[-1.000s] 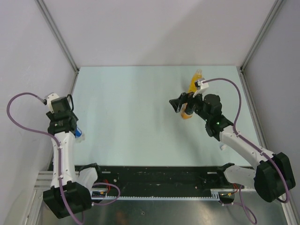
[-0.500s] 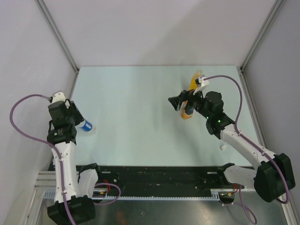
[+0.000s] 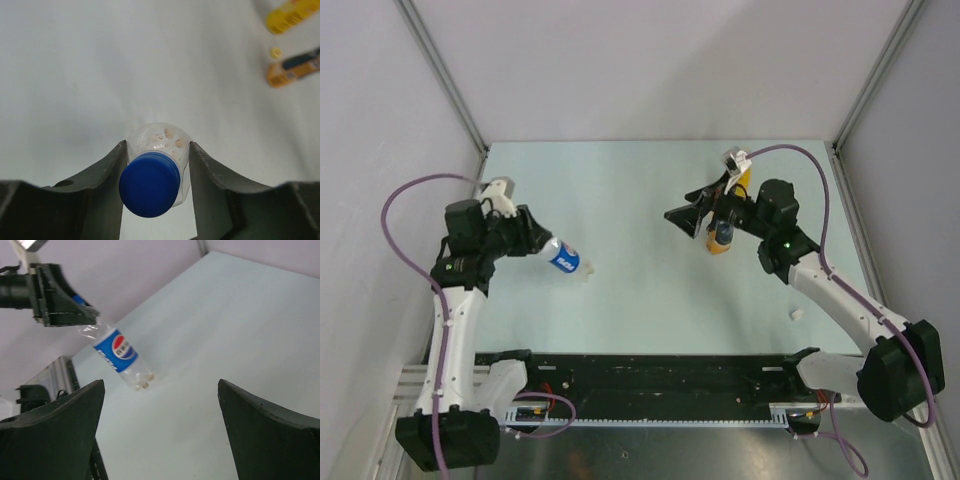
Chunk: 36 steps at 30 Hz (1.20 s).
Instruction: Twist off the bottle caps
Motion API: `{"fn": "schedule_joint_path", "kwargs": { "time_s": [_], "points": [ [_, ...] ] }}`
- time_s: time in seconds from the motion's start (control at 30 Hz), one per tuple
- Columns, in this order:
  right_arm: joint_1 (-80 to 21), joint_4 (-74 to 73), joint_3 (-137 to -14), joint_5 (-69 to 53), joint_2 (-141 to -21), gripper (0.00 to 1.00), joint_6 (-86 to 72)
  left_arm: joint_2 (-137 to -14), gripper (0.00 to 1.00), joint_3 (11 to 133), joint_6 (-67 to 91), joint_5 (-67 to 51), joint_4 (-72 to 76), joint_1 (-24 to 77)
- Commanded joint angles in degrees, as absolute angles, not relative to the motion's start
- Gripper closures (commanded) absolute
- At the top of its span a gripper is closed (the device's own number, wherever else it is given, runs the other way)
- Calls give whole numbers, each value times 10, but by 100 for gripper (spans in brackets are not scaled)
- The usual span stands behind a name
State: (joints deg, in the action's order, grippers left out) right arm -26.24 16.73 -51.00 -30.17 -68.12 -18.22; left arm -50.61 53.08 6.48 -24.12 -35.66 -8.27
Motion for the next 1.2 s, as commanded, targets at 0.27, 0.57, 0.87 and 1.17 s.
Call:
{"fn": "schedule_joint_path", "kwargs": {
  "time_s": [0.27,0.57,0.87,1.17],
  "points": [
    [-311,112,-592,-509,-765,1,-156,-613,63,647,25,-327,-342,120],
    [-346,114,-605,-542,-810,1,-147,-675,64,741,4,-410,-341,238],
    [-356,123,-611,-583,-822,1,-145,-697,65,774,-20,-477,-342,286],
    [-369,173,-612,-641,-830,14,-175,-705,63,801,-21,-489,-338,296]
  ]
}}
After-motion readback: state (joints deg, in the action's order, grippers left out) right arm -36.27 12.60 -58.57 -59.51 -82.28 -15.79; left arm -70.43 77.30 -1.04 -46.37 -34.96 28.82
